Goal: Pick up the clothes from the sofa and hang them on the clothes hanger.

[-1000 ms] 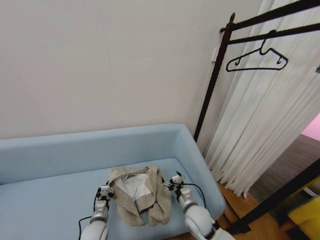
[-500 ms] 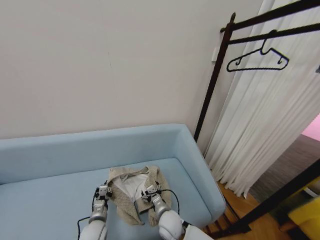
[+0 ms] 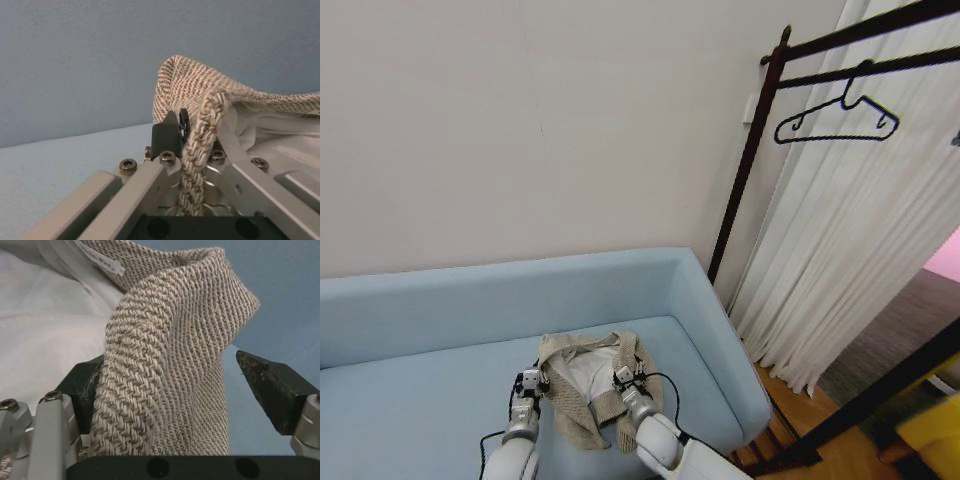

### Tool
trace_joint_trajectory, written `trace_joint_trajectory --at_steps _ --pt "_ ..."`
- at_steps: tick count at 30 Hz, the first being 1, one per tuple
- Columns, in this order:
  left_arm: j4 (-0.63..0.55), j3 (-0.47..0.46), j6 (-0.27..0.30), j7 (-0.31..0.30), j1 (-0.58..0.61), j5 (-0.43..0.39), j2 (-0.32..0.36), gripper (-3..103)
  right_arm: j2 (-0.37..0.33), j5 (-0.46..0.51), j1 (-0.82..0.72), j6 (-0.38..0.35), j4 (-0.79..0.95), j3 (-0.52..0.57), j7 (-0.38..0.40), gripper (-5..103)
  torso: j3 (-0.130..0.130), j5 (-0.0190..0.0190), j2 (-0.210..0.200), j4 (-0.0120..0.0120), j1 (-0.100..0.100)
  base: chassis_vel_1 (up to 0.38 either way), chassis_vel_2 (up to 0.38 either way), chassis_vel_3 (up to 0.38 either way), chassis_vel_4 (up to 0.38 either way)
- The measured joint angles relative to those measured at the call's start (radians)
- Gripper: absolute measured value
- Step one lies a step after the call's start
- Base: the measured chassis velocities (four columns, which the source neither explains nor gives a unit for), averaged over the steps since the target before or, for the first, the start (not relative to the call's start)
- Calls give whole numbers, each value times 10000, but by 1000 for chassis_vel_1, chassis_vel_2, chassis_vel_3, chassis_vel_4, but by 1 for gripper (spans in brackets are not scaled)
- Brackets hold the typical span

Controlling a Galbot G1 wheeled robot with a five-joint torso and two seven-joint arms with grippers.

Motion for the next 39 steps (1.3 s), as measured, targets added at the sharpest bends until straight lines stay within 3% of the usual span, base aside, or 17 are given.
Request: trace_joint_trajectory --at_steps 20,25,28,39 --pt "62 124 76 85 -111 2 -95 2 -307 -360 -365 -183 193 -171 -12 76 0 0 0 0 0 0 0 0 0" --pt "68 155 80 96 -137 7 -120 2 -200 -744 -195 9 -219 30 6 80 0 0 0 0 0 0 0 0 0" --pt "45 172 89 105 -141 18 -151 2 -194 -1005 -64 134 -334 102 54 77 0 0 0 0 1 0 0 0 0" --pt "-16 168 91 153 -47 75 -211 2 -260 -1430 -54 328 20 72 96 79 -1 0 0 0 0 0 0 0 0"
